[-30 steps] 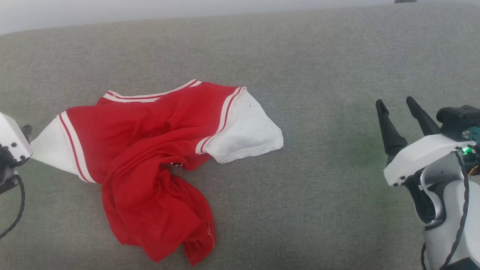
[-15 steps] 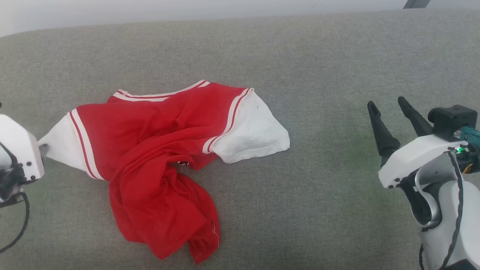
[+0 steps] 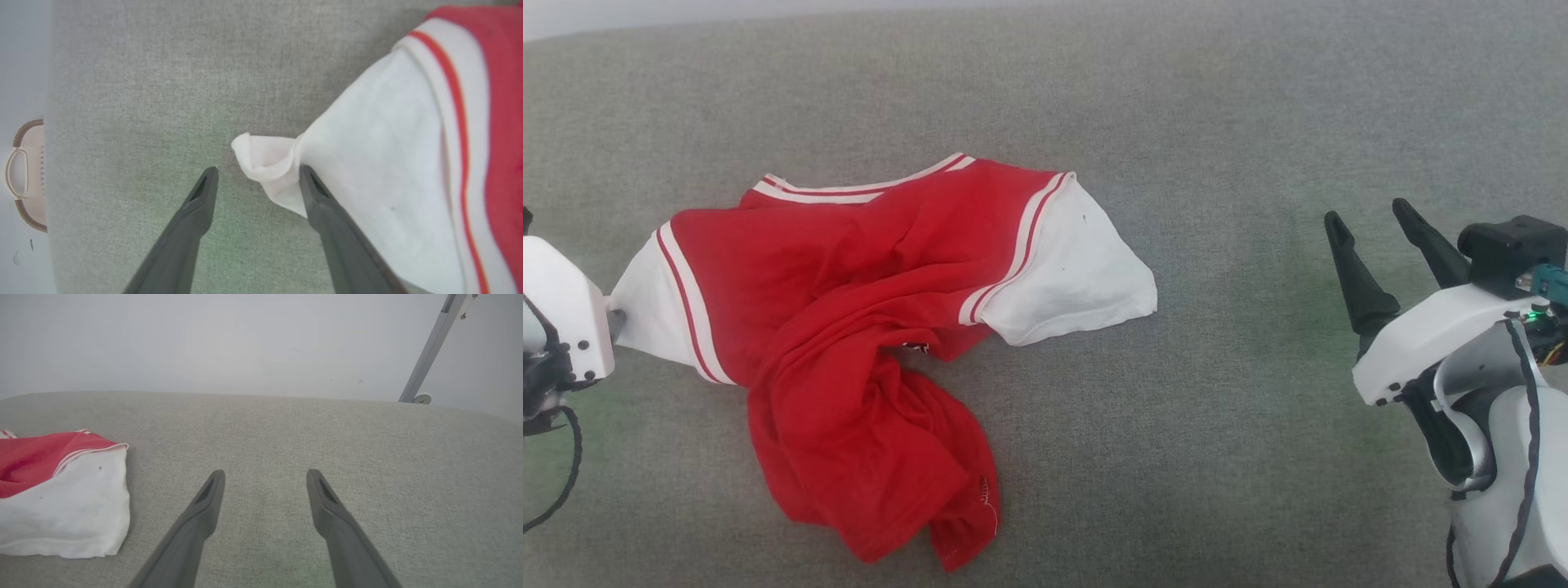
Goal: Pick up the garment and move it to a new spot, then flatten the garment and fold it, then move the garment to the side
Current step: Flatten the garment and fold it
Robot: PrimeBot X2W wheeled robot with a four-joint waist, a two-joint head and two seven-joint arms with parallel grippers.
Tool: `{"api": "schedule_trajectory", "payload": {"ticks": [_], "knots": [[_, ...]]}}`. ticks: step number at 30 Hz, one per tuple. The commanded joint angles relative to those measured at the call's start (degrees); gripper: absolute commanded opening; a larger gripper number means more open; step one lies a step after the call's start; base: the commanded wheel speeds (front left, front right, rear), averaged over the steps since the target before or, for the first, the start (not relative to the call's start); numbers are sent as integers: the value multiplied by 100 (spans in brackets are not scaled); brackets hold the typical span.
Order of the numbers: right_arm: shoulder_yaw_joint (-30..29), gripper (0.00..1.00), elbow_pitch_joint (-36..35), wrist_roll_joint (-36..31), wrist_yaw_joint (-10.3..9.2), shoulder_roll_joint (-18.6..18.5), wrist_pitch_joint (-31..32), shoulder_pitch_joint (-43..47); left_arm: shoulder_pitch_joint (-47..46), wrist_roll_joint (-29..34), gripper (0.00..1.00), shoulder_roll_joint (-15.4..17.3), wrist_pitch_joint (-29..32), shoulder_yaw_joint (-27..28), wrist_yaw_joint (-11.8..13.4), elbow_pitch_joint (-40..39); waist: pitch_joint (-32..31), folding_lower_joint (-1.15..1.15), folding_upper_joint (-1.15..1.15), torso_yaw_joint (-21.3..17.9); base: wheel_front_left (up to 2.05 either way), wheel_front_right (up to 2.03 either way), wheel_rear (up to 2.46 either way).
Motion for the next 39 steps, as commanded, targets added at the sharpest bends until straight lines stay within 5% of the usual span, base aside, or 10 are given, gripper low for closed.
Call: {"api": "schedule_trajectory", "payload": {"ticks": [1, 4, 7, 23, 38, 39], "knots": [[12, 100, -53, 12, 0, -20, 30, -20, -92, -18, 100, -50, 63, -19, -30, 91, 39, 0, 0, -2, 0, 0, 0], [72, 100, -119, 15, 0, -37, 88, -49, -179, 18, 93, -133, 170, -104, -68, 316, 112, 0, 0, -1, 0, 0, 0], [179, 100, -166, 67, 0, -52, 151, -118, -248, -54, 0, -285, 190, -111, -78, 510, 168, 0, 0, 18, 0, 0, 0], [1578, 100, 49, 699, 0, -178, 1339, -862, -739, -14, 0, -843, -318, -183, -136, 1015, 373, 0, 0, 460, 0, 0, 0], [2244, 100, 919, 849, 1, -235, 2762, -1226, -948, -79, 0, -1159, -564, -223, -159, 1246, 468, 0, 0, 735, 0, 0, 0], [2304, 45, 1012, 810, 1, -239, 2797, -1272, -964, -86, 0, -1172, -573, -223, -156, 1263, 472, 0, 0, 744, 0, 0, 0]]}}
